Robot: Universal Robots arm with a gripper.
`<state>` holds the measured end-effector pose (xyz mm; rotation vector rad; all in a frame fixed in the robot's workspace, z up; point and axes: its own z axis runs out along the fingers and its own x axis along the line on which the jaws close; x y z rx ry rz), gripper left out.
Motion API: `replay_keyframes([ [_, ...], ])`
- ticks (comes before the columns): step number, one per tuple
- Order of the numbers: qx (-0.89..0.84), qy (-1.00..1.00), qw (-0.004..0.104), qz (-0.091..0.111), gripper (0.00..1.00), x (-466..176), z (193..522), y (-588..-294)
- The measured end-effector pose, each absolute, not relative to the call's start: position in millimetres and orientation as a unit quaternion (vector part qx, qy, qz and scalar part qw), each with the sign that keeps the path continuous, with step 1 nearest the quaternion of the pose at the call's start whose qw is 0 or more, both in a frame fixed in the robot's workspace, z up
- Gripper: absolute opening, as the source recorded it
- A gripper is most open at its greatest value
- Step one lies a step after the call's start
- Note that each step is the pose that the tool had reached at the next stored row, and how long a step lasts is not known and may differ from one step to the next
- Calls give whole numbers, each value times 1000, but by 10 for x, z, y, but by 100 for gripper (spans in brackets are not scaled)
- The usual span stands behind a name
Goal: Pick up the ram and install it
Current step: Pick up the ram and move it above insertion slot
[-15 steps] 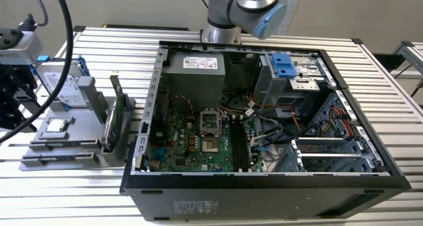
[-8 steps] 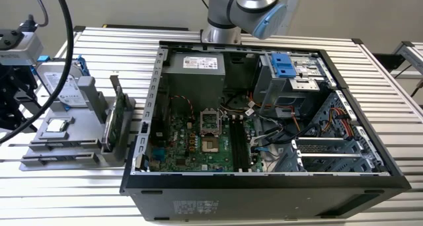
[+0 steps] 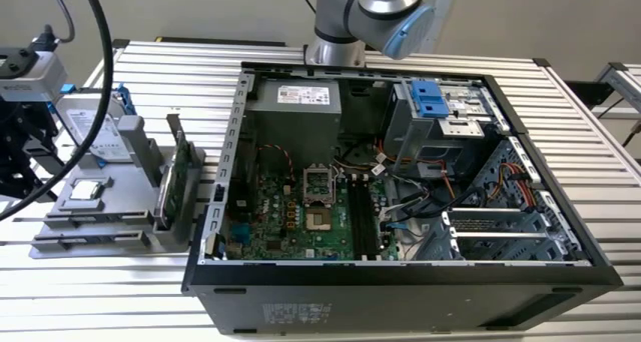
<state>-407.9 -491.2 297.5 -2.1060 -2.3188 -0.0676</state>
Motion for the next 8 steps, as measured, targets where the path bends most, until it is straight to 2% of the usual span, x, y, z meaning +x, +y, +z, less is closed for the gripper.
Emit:
replay_keyframes([
  [8,-672,-740,5,-21,100,-4078,2952,-4913],
])
